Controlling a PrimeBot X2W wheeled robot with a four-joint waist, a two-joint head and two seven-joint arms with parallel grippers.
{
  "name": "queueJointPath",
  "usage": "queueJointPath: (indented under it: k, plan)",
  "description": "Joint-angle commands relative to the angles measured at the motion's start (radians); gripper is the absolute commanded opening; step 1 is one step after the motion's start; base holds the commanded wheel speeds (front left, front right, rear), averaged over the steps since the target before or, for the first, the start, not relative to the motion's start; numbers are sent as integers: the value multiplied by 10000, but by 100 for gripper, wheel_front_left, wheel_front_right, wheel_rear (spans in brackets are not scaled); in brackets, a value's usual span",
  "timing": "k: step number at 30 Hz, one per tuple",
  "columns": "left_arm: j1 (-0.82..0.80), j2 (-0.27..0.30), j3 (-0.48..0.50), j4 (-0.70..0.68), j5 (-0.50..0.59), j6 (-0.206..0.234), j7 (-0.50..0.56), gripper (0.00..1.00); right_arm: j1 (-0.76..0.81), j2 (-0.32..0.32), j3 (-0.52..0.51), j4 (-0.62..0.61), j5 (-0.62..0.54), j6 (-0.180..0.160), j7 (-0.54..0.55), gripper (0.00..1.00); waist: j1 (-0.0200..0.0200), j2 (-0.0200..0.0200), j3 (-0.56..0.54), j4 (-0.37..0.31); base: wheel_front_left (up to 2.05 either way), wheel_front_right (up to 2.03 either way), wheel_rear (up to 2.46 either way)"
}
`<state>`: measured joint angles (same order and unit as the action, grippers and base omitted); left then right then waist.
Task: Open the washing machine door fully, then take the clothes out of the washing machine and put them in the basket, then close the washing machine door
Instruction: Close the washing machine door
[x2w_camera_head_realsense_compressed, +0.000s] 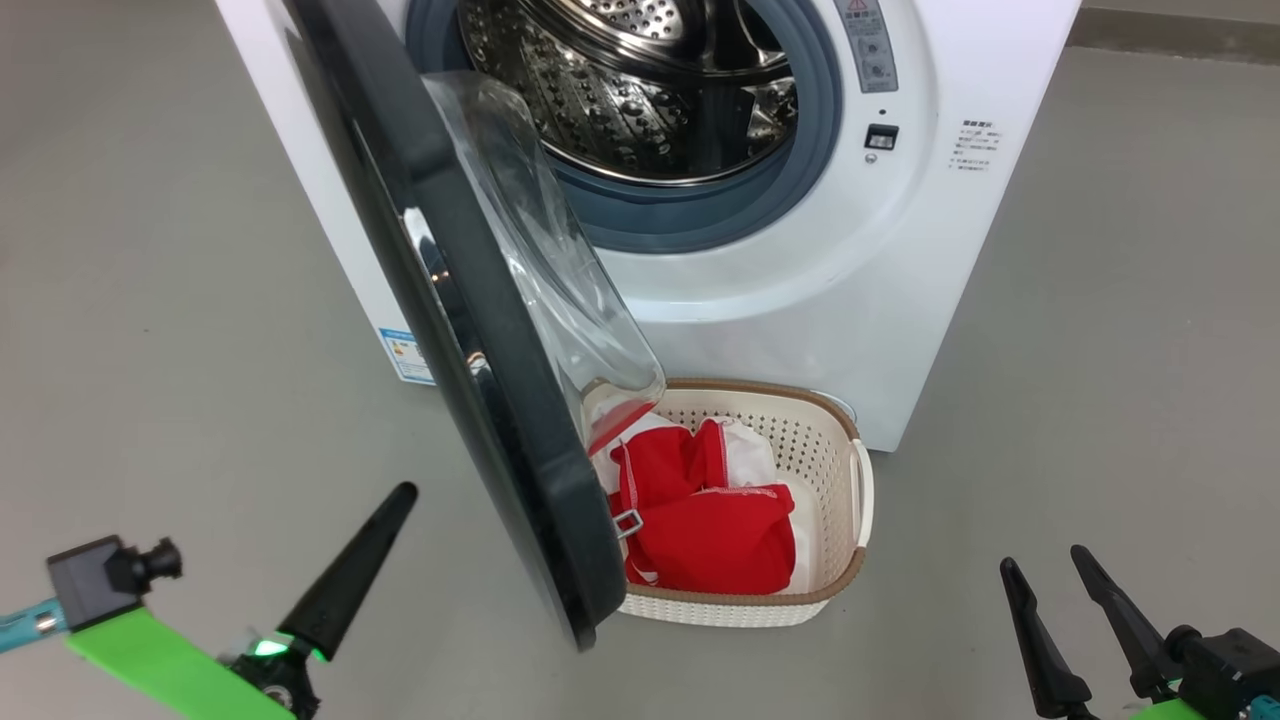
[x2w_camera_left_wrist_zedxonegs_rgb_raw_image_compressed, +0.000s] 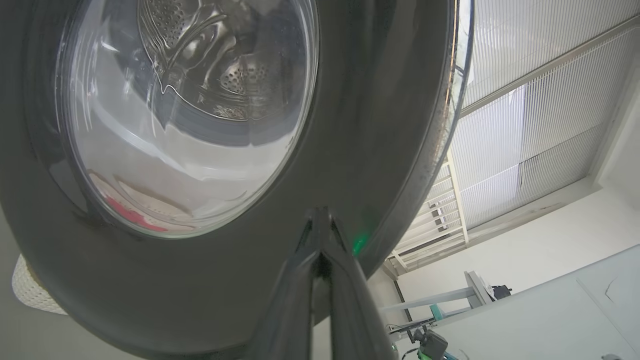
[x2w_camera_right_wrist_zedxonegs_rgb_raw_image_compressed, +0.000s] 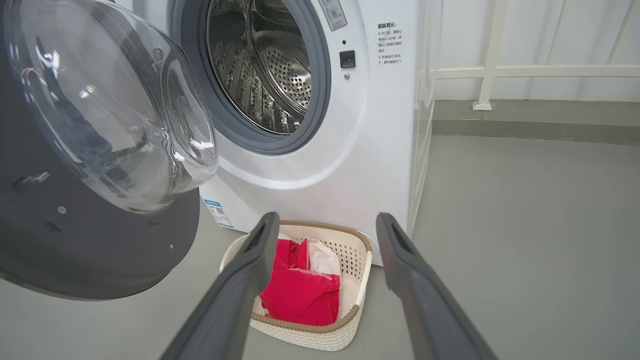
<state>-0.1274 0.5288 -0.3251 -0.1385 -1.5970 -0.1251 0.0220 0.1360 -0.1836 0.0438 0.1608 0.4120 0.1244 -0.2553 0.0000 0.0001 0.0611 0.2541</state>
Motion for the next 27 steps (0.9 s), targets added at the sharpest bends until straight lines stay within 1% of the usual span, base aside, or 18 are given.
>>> queueJointPath:
  k: [1,8,12,18,27]
  plan:
    - [-593,226,378,-303,-43,-56,97,0,-396,-246,187,-269,-114,63,-65,100,0,-1,42,-42,0,0,0]
    - [-1006,-62,284,-388,-49,-56,661,0,-462,-254,189,-296,-111,63,-65,100,0,-1,187,-166,0,0,0]
    - [-1214,-243,259,-432,62,-56,796,0,-535,-248,170,-314,-109,63,-65,100,0,-1,310,-235,0,0,0]
    - [-1521,-470,124,-446,290,-56,807,0,-632,-215,144,-332,-118,63,-65,100,0,-1,474,-345,0,0,0]
    - [-2018,-627,-162,-371,609,-56,588,0,-783,-167,49,-373,-112,63,-65,100,0,-1,684,-630,0,0,0]
